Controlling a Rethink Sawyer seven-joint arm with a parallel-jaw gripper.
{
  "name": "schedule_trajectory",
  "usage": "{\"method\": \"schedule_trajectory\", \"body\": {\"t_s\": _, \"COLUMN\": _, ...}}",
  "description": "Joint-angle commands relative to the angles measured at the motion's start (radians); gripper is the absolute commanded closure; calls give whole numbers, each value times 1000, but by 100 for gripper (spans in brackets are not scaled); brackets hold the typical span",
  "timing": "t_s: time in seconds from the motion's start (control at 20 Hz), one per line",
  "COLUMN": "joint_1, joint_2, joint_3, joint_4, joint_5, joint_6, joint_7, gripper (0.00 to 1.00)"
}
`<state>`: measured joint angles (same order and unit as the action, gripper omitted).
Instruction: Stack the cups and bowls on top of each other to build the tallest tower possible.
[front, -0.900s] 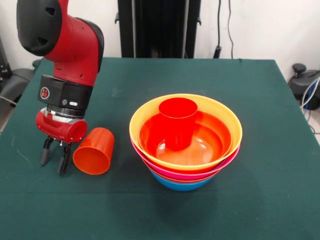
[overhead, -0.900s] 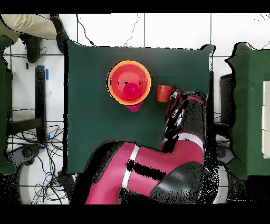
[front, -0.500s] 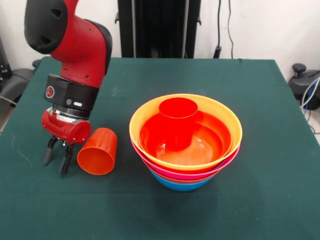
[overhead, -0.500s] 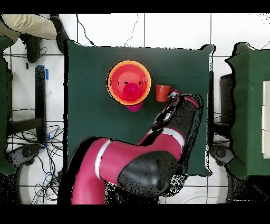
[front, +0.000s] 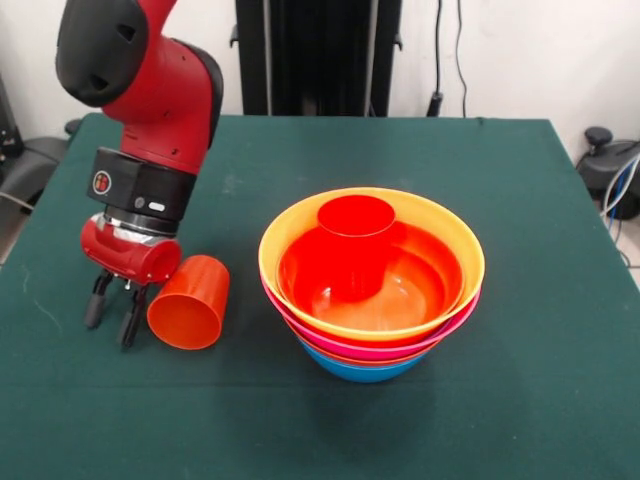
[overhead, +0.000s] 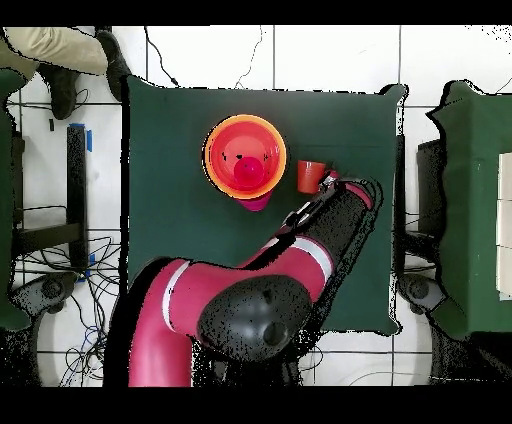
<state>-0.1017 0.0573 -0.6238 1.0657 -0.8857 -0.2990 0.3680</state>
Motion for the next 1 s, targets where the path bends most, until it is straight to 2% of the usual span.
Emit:
{"method": "schedule_trajectory", "body": {"t_s": 0.05, "joint_1": 47, "joint_2": 253, "joint_3": -122, "joint_4": 65, "joint_5": 553, "joint_6": -378, "joint_7": -302, "gripper": 0}}
{"method": "schedule_trajectory", "body": {"t_s": 0.35, "joint_1": 110, "joint_2": 373, "joint_3": -303, "joint_4": 141, "joint_5": 933, "joint_6": -589, "joint_7": -361, "gripper": 0}}
{"method": "schedule_trajectory", "body": {"t_s": 0.5, "joint_1": 159, "joint_2": 457, "joint_3": -401, "joint_4": 196, "joint_5": 1176, "joint_6": -656, "joint_7": -383, "gripper": 0}}
{"method": "schedule_trajectory", "body": {"t_s": 0.55, "joint_1": 169, "joint_2": 478, "joint_3": -426, "joint_4": 208, "joint_5": 1227, "joint_6": -662, "joint_7": -376, "gripper": 0}}
{"method": "schedule_trajectory", "body": {"t_s": 0.8, "joint_1": 201, "joint_2": 568, "joint_3": -523, "joint_4": 227, "joint_5": 1394, "joint_6": -675, "joint_7": -369, "gripper": 0}}
{"method": "schedule_trajectory", "body": {"t_s": 0.85, "joint_1": 198, "joint_2": 584, "joint_3": -547, "joint_4": 218, "joint_5": 1397, "joint_6": -670, "joint_7": -356, "gripper": 0}}
{"method": "schedule_trajectory", "body": {"t_s": 1.0, "joint_1": 189, "joint_2": 622, "joint_3": -606, "joint_4": 187, "joint_5": 1324, "joint_6": -636, "joint_7": -303, "gripper": 0}}
